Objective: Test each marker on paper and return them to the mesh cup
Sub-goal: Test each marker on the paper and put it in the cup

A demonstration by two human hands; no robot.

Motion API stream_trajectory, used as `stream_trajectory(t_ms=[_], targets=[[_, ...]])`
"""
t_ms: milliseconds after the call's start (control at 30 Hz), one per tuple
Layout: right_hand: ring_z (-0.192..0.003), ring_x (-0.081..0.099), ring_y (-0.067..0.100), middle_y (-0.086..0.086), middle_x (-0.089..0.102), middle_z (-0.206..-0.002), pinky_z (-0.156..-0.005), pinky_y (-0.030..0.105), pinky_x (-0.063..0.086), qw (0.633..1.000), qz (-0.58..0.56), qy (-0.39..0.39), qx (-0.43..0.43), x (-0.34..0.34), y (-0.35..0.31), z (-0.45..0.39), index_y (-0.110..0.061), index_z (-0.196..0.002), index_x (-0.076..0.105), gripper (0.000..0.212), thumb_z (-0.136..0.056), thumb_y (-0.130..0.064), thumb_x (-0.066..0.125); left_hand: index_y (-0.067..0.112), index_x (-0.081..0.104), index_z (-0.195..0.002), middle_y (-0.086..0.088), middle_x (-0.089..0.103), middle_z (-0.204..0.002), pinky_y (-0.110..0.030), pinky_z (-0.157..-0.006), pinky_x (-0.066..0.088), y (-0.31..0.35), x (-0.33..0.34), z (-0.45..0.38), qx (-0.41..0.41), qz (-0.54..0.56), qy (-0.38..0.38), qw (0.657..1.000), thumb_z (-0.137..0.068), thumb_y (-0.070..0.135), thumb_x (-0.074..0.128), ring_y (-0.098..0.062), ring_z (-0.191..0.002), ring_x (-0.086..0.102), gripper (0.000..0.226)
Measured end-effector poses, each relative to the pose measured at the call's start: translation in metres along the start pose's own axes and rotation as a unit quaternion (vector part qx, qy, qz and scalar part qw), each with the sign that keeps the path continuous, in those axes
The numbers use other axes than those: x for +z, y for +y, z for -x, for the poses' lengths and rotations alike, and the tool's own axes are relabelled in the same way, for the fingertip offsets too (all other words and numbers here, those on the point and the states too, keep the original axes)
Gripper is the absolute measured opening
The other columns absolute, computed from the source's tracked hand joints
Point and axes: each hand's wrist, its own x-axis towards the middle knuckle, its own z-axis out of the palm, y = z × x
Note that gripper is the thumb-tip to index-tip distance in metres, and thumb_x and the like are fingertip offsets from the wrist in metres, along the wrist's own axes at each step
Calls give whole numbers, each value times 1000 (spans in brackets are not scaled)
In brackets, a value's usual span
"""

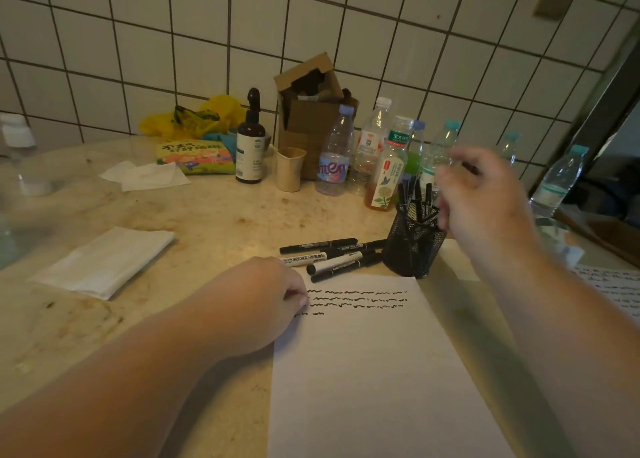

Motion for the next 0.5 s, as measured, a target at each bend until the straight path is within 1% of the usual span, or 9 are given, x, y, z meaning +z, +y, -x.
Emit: stream_trajectory(t_ms=[33, 100, 133, 167, 233, 300, 367, 500], targets=[[-70, 63, 12, -5, 66, -86, -62, 30, 53, 997, 38, -60, -28, 7, -1, 10, -33, -120, 60, 21, -99, -35, 55, 35, 72, -90, 16, 60, -96, -30, -78, 53, 1, 0, -1, -3, -5, -4, 1000, -94, 35, 48, -6, -82, 60, 24], [-86, 61, 8, -10, 65, -95, -74, 28, 50, 970, 134, -196, -50, 26, 4, 25, -29, -110, 68, 16, -99, -31, 56, 36, 73, -91, 15, 62, -96, -29, -78, 53, 2, -1, -2, -5, -17, -12, 1000, -94, 34, 47, -5, -83, 60, 26], [-93, 59, 8, -11, 64, -101, -81, 28, 47, 953, 176, -240, -53, 37, 9, 30, -28, -111, 69, 17, -98, -28, 58, 36, 73, -93, 14, 63, -97, -29, -78, 53, 2, -1, -3, -6, -20, -16, 1000, -95, 34, 47, -6, -83, 61, 27], [-99, 57, 9, -11, 62, -106, -85, 27, 44, 939, 212, -263, -61, 47, 14, 32, -28, -113, 69, 18, -98, -25, 59, 36, 74, -95, 14, 64, -97, -29, -79, 54, 3, -2, -4, -6, -23, -18, 1000, -95, 34, 47, -6, -83, 61, 27], [-110, 50, 11, -11, 57, -114, -91, 25, 39, 921, 264, -271, -91, 63, 23, 34, -27, -118, 66, 23, -97, -20, 59, 37, 73, -99, 13, 64, -100, -31, -82, 54, 3, -3, -4, -8, -30, -21, 999, -95, 34, 46, -8, -87, 61, 27], [-116, 45, 12, -10, 54, -119, -96, 25, 36, 910, 297, -268, -106, 72, 30, 32, -27, -121, 63, 27, -97, -18, 59, 37, 72, -102, 14, 62, -102, -31, -84, 53, 2, -3, -3, -6, -33, -18, 999, -96, 36, 45, -8, -90, 59, 27], [-117, 44, 12, -9, 51, -120, -97, 25, 36, 905, 312, -269, -106, 78, 37, 30, -27, -121, 61, 27, -96, -17, 59, 37, 71, -104, 14, 61, -103, -31, -85, 53, 1, -2, -3, -2, -36, -15, 999, -96, 37, 44, -8, -91, 58, 27], [-113, 43, 14, -7, 48, -115, -94, 28, 41, 891, 333, -284, -118, 83, 43, 27, -27, -113, 63, 18, -97, -20, 59, 37, 71, -103, 14, 61, -102, -31, -85, 52, 1, -2, -4, 4, -39, -15, 999, -95, 37, 45, -7, -91, 58, 27]])
